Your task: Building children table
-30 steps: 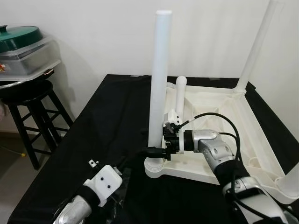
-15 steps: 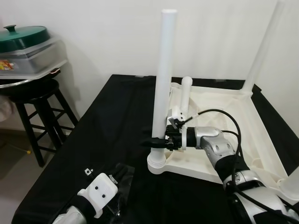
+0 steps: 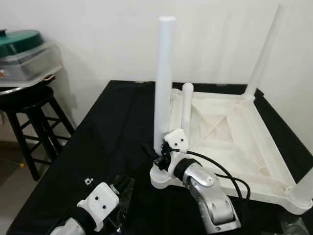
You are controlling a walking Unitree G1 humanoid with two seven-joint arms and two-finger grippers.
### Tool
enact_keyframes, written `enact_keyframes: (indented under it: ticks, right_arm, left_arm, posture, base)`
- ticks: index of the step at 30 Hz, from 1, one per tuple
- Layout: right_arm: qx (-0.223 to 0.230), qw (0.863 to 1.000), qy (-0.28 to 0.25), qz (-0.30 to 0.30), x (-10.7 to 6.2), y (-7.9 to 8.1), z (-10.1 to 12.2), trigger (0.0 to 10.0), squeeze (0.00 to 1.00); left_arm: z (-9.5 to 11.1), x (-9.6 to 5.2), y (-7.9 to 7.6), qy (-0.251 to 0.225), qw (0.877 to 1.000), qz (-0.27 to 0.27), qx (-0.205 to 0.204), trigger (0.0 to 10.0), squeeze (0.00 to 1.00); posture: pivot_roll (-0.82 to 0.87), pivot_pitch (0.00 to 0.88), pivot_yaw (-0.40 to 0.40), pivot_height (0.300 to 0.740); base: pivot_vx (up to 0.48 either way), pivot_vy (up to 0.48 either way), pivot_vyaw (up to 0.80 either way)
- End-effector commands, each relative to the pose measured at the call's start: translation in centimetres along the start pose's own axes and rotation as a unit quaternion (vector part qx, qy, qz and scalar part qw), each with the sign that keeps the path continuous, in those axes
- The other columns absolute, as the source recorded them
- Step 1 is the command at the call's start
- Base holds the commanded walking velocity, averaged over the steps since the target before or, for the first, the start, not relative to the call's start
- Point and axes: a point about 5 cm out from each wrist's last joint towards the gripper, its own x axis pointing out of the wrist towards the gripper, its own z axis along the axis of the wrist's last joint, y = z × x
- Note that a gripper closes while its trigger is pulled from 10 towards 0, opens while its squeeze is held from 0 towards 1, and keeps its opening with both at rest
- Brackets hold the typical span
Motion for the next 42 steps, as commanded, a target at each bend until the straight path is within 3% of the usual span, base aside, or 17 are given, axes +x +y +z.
enact_keyframes:
  ticks: [1,3,4,6,7,11,13,15,17,19,20,23,29,30,31,32,42]
  right_arm:
    - [0.026,0.996,0.077,-0.040,-0.7,-1.6,-3.0,10.0,0.00]
    - [0.042,0.996,0.072,-0.035,-0.7,-1.6,-3.0,10.0,0.00]
    - [0.055,0.995,0.072,-0.042,-1.0,-1.2,-2.7,10.0,0.54]
    - [0.055,0.995,0.072,-0.042,-1.0,-1.2,-2.7,10.0,0.54]
    - [0.073,0.994,0.067,-0.042,-1.2,-0.9,-2.3,10.0,1.00]
    - [0.087,0.995,0.045,-0.017,-1.8,-0.6,-0.8,10.0,1.00]
    - [0.079,0.996,0.031,0.011,-1.7,-0.8,-0.1,10.0,1.00]
    - [0.055,0.994,0.004,0.098,-1.6,-1.5,1.1,10.0,1.00]
    - [0.034,0.990,-0.006,0.134,-1.5,-2.0,1.5,10.0,1.00]
    - [0.034,0.990,-0.006,0.134,-1.5,-2.0,1.5,10.0,1.00]
    - [0.012,0.983,-0.008,0.183,-1.2,-2.7,1.9,10.0,0.00]
    - [-0.027,0.958,-0.005,0.285,-0.3,-5.0,3.7,10.0,0.00]
    - [-0.023,0.956,0.004,0.293,0.5,-6.4,4.6,10.0,0.00]
    - [-0.014,0.953,0.011,0.303,1.0,-7.1,4.9,9.1,0.00]
    - [-0.014,0.953,0.011,0.303,1.0,-7.1,4.9,9.1,0.00]
    - [-0.009,0.950,0.014,0.312,1.1,-7.2,5.0,0.0,0.00]
    - [-0.004,0.941,0.008,0.338,1.2,-7.5,4.6,0.0,0.00]
  left_arm:
    - [-0.3,0.0,-0.2,0.008,1.000,-0.010,-0.010,10.0,0.00]
    - [-0.2,-0.1,-0.2,0.008,1.000,-0.007,-0.012,10.0,0.00]
    - [-0.2,-0.1,-0.1,0.008,1.000,-0.003,-0.013,10.0,0.00]
    - [-0.2,-0.1,-0.1,0.008,1.000,-0.003,-0.013,10.0,0.00]
    - [-0.2,0.0,-0.1,0.008,1.000,0.000,-0.014,10.0,0.00]
    - [-0.2,0.1,-0.1,0.008,1.000,-0.002,-0.014,10.0,0.00]
    - [-0.2,0.2,-0.1,0.008,1.000,-0.004,-0.015,10.0,0.00]
    - [-0.3,0.4,-0.1,0.007,1.000,-0.007,-0.014,10.0,0.00]
    - [-0.4,0.5,-0.1,0.007,1.000,-0.008,-0.015,10.0,0.00]
    - [-0.4,0.5,-0.1,0.007,1.000,-0.008,-0.015,10.0,0.00]
    - [-0.4,0.6,-0.1,0.006,1.000,-0.010,-0.014,10.0,0.00]
    - [-0.5,0.9,-0.3,0.006,1.000,-0.013,-0.014,10.0,0.00]
    - [-0.6,1.0,-0.5,0.007,1.000,-0.012,-0.015,10.0,0.00]
    - [-0.6,1.0,-0.6,0.008,1.000,-0.012,-0.016,10.0,0.00]
    - [-0.6,1.0,-0.6,0.008,1.000,-0.012,-0.016,10.0,0.00]
    - [-0.6,1.1,-0.7,0.008,1.000,-0.012,-0.016,10.0,0.00]
    - [-0.6,1.1,-1.0,0.006,1.000,-0.014,-0.020,10.0,0.00]
  posture:
    - [0.00,0.045,0.004,0.740]
    - [0.00,0.048,0.006,0.740]
    - [0.00,0.048,0.006,0.740]
    - [0.00,0.048,0.006,0.740]
    - [-0.01,0.048,0.008,0.740]
    - [-0.02,0.045,0.012,0.740]
    - [-0.02,0.045,0.012,0.740]
    - [-0.02,0.034,0.020,0.740]
    - [-0.02,0.028,0.022,0.740]
    - [-0.02,0.028,0.022,0.740]
    - [-0.02,0.024,0.019,0.740]
    - [0.00,0.006,0.008,0.740]
    - [0.01,0.000,0.001,0.740]
    - [0.01,0.000,-0.002,0.740]
    - [0.01,0.000,-0.002,0.740]
    - [0.01,0.000,-0.006,0.740]
    - [0.01,0.000,-0.006,0.740]
  base:
    - [0.000,0.000,0.00]
    - [0.000,0.000,0.00]
    - [0.000,0.000,0.00]
    - [0.000,0.000,0.00]
    - [0.000,0.000,0.00]
    - [0.000,0.000,0.00]
    - [0.000,0.000,0.00]
    - [0.000,0.000,0.00]
    - [0.000,0.000,0.00]
    - [0.000,0.000,0.00]
    - [0.000,0.000,0.00]
    - [0.000,0.000,0.00]
    - [0.000,0.000,0.00]
    - [0.000,0.000,0.00]
    - [0.000,0.000,0.00]
    - [0.000,0.000,0.00]
    - [0.000,0.000,0.00]
